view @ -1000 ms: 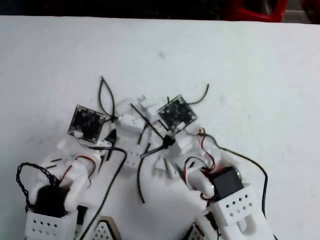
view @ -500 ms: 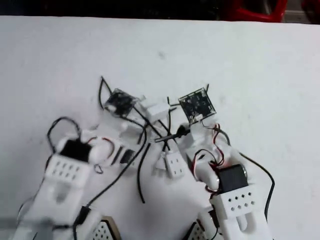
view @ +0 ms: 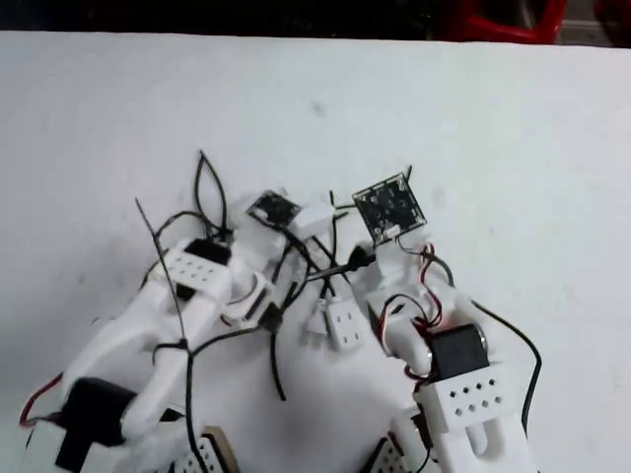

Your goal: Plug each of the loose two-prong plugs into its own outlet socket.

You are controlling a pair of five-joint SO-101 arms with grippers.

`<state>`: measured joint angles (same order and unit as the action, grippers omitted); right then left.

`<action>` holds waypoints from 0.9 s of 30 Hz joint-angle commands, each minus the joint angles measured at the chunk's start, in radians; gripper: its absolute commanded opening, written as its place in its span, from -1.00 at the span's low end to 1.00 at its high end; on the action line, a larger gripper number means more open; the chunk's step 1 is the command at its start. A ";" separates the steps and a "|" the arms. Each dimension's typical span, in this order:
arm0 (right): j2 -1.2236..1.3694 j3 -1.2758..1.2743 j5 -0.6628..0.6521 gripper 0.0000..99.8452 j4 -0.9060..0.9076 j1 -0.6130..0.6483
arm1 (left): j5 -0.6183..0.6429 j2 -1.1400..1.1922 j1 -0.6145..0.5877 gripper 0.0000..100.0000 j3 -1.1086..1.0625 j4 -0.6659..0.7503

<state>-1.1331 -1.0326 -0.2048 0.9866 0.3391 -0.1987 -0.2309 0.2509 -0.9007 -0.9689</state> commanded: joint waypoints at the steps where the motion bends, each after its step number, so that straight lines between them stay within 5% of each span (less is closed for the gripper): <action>1: -0.016 0.008 0.006 -0.96 -0.019 -0.012 | -0.095 0.053 0.010 -0.66 0.109 0.029; 5: -0.016 0.008 0.006 -0.96 -0.018 -0.012 | -0.290 0.110 0.008 -0.80 0.149 0.063; 10: -0.016 0.008 0.006 -0.96 -0.018 -0.012 | -0.362 0.133 0.008 -0.77 0.195 0.063; 14: -0.016 0.008 0.006 -0.96 -0.019 -0.012 | -0.359 0.090 0.005 -0.56 0.213 0.006; 20: -0.016 0.008 0.006 -0.96 -0.013 -0.004 | -0.307 -0.116 -0.044 -0.49 0.213 -0.074; 27: -0.016 0.008 0.038 -0.96 0.007 0.084 | -0.305 -0.341 -0.263 -0.48 0.212 -0.186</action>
<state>-1.1331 -1.0326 -0.1956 0.9881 0.3775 -0.5163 -0.4212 0.1266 -0.7350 -1.0994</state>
